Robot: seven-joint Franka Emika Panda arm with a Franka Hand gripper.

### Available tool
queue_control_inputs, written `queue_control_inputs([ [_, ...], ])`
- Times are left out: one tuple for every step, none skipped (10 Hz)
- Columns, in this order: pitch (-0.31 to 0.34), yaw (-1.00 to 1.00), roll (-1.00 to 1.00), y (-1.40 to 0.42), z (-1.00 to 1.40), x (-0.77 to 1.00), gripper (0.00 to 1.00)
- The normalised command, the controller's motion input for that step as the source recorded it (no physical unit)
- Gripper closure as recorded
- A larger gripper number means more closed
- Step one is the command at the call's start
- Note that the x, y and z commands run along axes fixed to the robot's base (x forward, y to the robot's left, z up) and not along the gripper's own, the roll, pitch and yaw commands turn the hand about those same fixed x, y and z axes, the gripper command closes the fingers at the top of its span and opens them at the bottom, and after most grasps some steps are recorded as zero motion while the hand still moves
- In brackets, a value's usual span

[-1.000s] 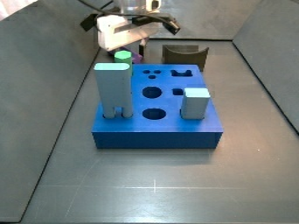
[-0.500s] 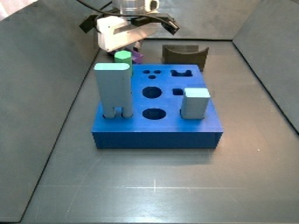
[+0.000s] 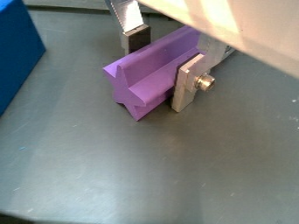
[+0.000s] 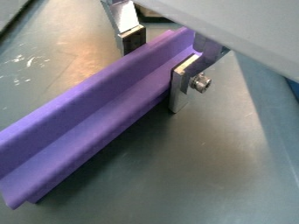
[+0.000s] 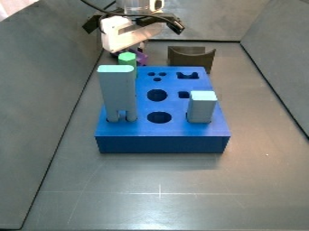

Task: Pick up the star object. Move up. Place the star object on the fixture. Regrasp the star object. Move to above the board. Insert the star object.
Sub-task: Pick up the star object, then move up, then place the star object on the fixture.

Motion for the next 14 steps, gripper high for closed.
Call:
queue_control_inputs([
  [0.0,0.0,0.0,0.0,0.0,0.0,1.0],
  [0.0,0.0,0.0,0.0,0.0,0.0,1.0],
  [0.0,0.0,0.0,0.0,0.0,0.0,1.0],
  [0.0,0.0,0.0,0.0,0.0,0.0,1.0],
  [0.0,0.0,0.0,0.0,0.0,0.0,1.0],
  [0.0,0.0,0.0,0.0,0.83,0.0,1.0],
  [0.024,0.03,-0.01,-0.04,0.8,-0.04,1.0],
  [0.031,0.04,-0.01,-0.03,0.71,-0.05,1.0],
  [0.046,0.03,0.0,-0.01,0.58,-0.02,1.0],
  [0.053,0.03,0.01,-0.01,0.5,-0.02,1.0],
  [0.057,0.02,0.02,0.0,0.34,-0.01,1.0],
  [0.054,0.02,0.03,0.0,0.21,-0.01,1.0],
  [0.0,0.0,0.0,0.0,1.0,0.0,1.0],
  [-0.003,0.0,0.01,0.0,1.0,0.0,1.0],
])
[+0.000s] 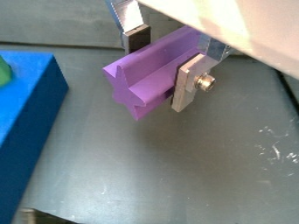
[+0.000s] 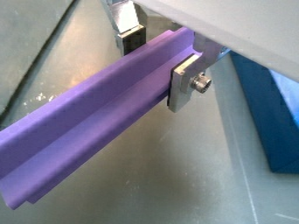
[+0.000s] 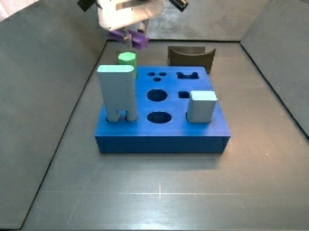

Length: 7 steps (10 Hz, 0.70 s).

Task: Pick up the star object. Move up. Place the star object on the fixture. Regrasp the star object. Move to above the board. Insert the star object.
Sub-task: Place the star object on the fixture.

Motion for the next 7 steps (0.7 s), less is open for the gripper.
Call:
queue_control_inputs([
  [0.013,-0.01,0.01,0.0,1.0,-0.01,1.0],
  [0.024,-0.01,0.02,0.0,1.0,-0.01,1.0],
  [0.035,-0.01,0.03,0.01,1.0,-0.01,1.0],
  [0.039,-0.01,0.04,0.01,1.0,-0.02,1.0],
  [0.039,-0.01,0.04,0.01,1.0,-0.02,1.0],
  [0.046,-0.02,0.06,0.01,1.0,-0.02,1.0],
  [0.048,-0.02,0.06,0.01,1.0,-0.02,1.0],
])
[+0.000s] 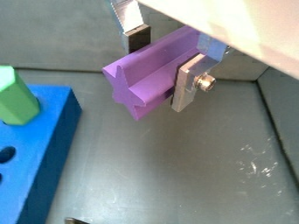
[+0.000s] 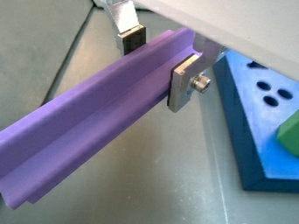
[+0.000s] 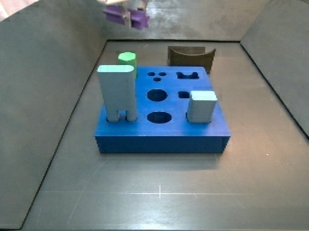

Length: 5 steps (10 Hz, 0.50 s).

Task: Pick up the star object. Move up. Place the star object on the fixture. Regrasp the star object. Move to above the board. Insert the star object.
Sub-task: Place the star object on the fixture.

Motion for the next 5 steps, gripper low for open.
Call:
queue_control_inputs([
  [0.054,-0.01,0.07,0.01,0.96,-0.02,1.0],
  [0.056,-0.01,0.07,0.01,0.87,-0.02,1.0],
  [0.067,-0.01,0.08,0.01,0.66,-0.01,1.0],
  [0.073,-0.01,0.08,0.01,0.57,-0.01,1.0],
  [0.087,0.0,0.09,0.01,0.4,0.0,1.0],
])
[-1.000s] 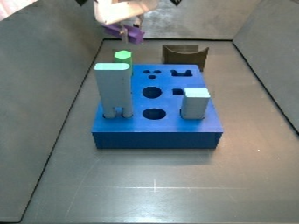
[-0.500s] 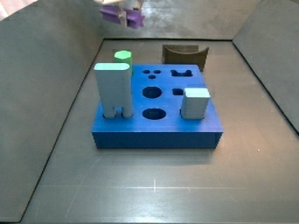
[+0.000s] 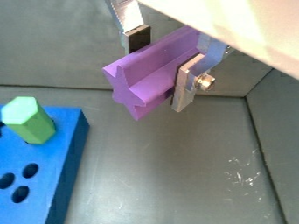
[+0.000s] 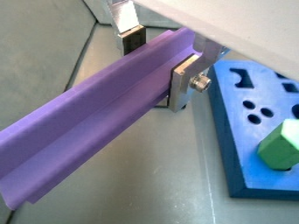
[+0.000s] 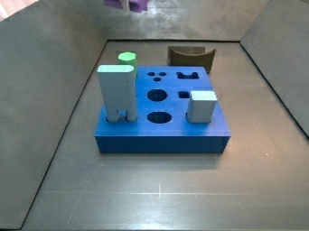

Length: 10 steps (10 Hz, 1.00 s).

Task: Pick up the star object. Move up. Place the star object on the fixture. Regrasp the star object. Move to above the board. Insert the star object.
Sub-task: Place the star object on the fixture.

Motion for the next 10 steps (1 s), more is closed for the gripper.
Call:
queue_control_inputs([
  [0.096,0.0,0.09,0.01,0.28,0.0,1.0],
  [-0.027,-1.0,0.02,-0.3,-0.19,1.0,1.0],
  [-0.026,-1.0,0.02,-0.3,-0.23,1.0,1.0],
  [-0.029,-1.0,0.01,-0.24,-0.22,1.0,1.0],
  [-0.026,-1.0,0.01,-0.2,-0.18,1.0,1.0],
  [-0.023,-1.0,0.01,-0.17,-0.15,1.0,1.0],
  [-0.021,-1.0,0.01,-0.15,-0.15,1.0,1.0],
  [-0.02,-1.0,0.0,-0.12,-0.13,1.0,1.0],
  [-0.021,-1.0,0.0,-0.1,-0.11,1.0,1.0],
  [-0.021,-1.0,0.0,-0.08,-0.1,1.0,1.0],
])
